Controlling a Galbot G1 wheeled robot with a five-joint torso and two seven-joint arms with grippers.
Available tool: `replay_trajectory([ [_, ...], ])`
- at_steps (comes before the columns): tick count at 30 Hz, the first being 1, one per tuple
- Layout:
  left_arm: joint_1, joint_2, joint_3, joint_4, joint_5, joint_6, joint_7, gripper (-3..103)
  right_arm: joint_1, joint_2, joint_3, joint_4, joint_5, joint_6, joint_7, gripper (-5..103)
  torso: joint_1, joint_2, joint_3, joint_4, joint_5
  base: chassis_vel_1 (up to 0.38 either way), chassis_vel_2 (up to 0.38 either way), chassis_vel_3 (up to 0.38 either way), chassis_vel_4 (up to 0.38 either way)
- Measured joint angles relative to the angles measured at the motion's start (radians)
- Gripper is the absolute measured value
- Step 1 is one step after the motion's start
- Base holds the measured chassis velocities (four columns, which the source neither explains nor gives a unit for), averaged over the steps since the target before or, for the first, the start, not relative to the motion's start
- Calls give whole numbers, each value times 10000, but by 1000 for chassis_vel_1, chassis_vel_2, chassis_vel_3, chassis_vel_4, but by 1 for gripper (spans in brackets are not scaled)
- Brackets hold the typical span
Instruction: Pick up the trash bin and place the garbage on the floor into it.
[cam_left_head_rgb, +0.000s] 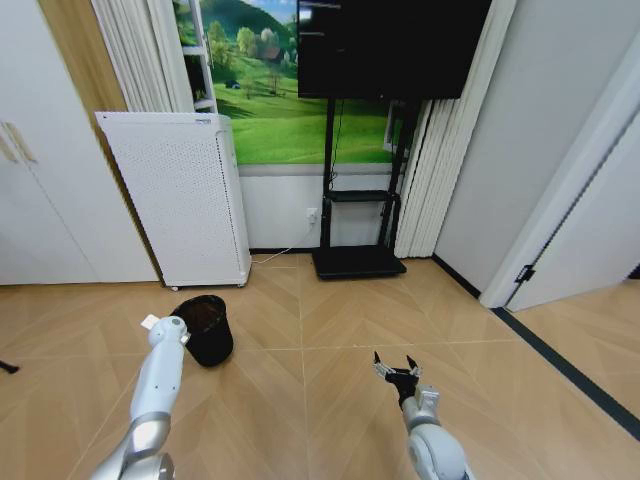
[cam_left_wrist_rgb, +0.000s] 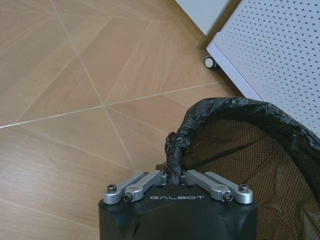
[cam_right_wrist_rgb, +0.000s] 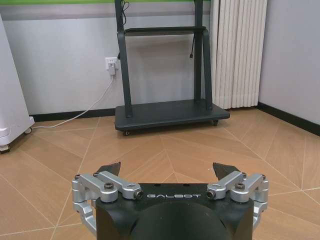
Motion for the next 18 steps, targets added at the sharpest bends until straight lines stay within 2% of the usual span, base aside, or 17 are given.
replay_trajectory([
  [2, -262, -55, 53, 397, 117, -85, 305, 4, 25, 0, -12, -5, -13, 5, -3, 100, 0, 0, 0, -2, 1, 0, 0, 0, 0],
  [5, -325, -110, 62, 480, 157, -105, 335, 4, 42, -2, -16, -6, -14, 5, -3, 100, 0, 0, -1, -3, 1, 0, 0, 0, 0],
  [11, -44, -447, 77, 287, 177, -113, -111, 4, 195, 28, -75, -34, -68, 3, -4, 100, 0, 0, 0, 2, -1, 0, 0, 0, 0],
  [18, -31, -427, 76, 611, 216, -296, -33, 4, 113, 182, -78, -111, -242, 81, -41, 100, 0, 0, 0, 1, 0, 0, 0, 0, 0],
])
